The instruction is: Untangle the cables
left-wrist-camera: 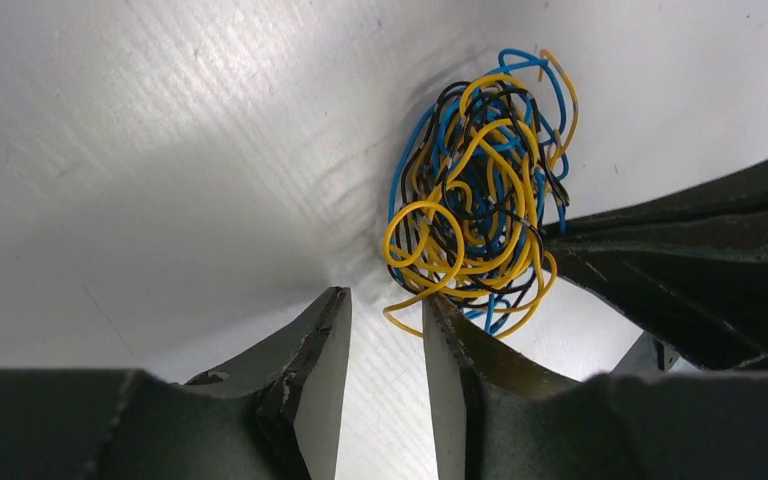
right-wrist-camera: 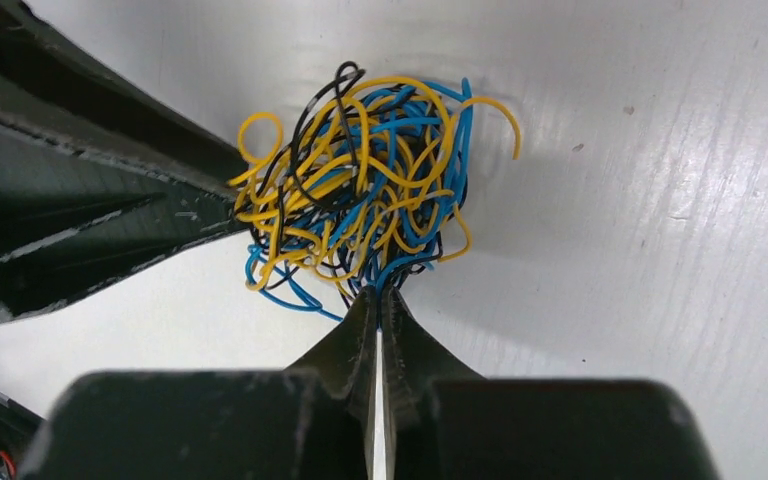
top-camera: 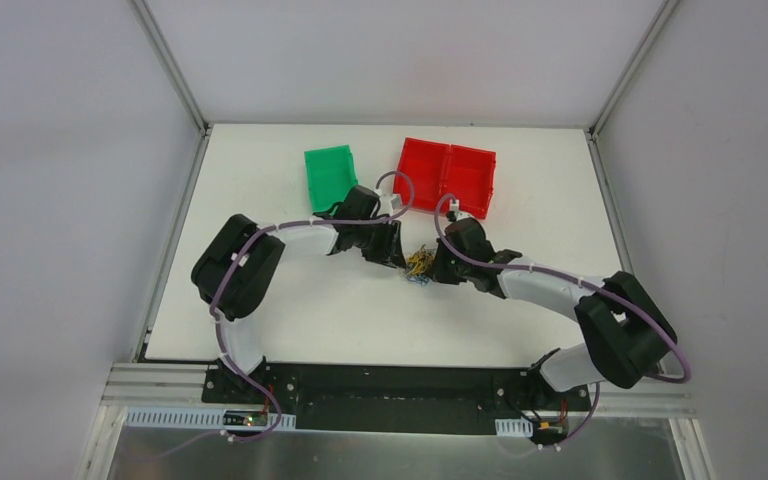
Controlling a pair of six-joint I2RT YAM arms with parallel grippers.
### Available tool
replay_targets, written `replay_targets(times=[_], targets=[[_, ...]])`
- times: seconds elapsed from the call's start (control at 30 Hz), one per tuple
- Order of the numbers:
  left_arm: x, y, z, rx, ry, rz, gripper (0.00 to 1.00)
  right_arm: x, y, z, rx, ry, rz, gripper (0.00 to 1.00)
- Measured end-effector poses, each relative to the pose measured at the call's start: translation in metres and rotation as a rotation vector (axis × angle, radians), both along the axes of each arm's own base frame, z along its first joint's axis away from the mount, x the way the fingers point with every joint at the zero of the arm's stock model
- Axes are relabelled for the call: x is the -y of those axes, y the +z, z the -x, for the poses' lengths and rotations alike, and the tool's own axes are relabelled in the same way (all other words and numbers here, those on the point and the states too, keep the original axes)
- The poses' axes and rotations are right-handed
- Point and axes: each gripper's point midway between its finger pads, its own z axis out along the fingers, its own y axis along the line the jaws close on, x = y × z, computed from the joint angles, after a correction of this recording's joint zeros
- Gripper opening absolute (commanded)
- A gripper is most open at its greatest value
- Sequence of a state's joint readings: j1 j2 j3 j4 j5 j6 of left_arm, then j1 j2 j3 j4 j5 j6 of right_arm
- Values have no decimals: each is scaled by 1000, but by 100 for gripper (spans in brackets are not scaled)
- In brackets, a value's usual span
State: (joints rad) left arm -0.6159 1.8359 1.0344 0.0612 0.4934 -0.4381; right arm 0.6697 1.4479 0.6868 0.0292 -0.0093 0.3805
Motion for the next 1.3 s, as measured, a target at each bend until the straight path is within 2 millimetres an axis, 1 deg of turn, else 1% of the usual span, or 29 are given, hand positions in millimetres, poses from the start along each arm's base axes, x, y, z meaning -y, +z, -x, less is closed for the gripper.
replay_targets(times=[0.03,0.07,0.1,0.3,0.37,0.47,0.6,0.7,0.77,0.87,1.0,1.1,1.13,1.2,1.3], targets=[[1,0,-1,-3,0,3,19,0,1,0,1,0,0,0],[3,0,-3,-5,1,7,7,1,3,1,3,-1,-2,0],[5,-1,-3,-12,3,10,0,1,6,1,9,-1,-6,0],[9,-2,-4,-29,-2,26,0,4,32,-6,86,-26,-35,0],[8,1,-3,-22,0,28,0,9,36,-8,103,-46,-21,0],[-1,10,2,2,18,21,0,21,40,-11,132,-93,13,0],[-23,39,2,90,83,18,0,44,49,-14,191,-190,46,0],[-47,62,-8,165,171,24,0,59,61,-15,245,-264,46,0],[-63,71,-15,198,238,20,0,68,68,-17,279,-310,39,0],[-90,78,-19,235,340,1,0,83,76,-20,319,-385,31,0],[-121,88,-17,285,458,-31,0,102,81,-22,350,-479,24,0],[-147,102,-18,345,563,-51,0,119,86,-24,365,-564,20,0],[-159,105,-18,363,612,-59,0,126,87,-25,370,-599,20,0],[-176,109,-21,372,688,-70,0,138,90,-27,377,-663,22,0],[-203,104,-27,344,806,-93,0,156,89,-27,373,-753,27,0]])
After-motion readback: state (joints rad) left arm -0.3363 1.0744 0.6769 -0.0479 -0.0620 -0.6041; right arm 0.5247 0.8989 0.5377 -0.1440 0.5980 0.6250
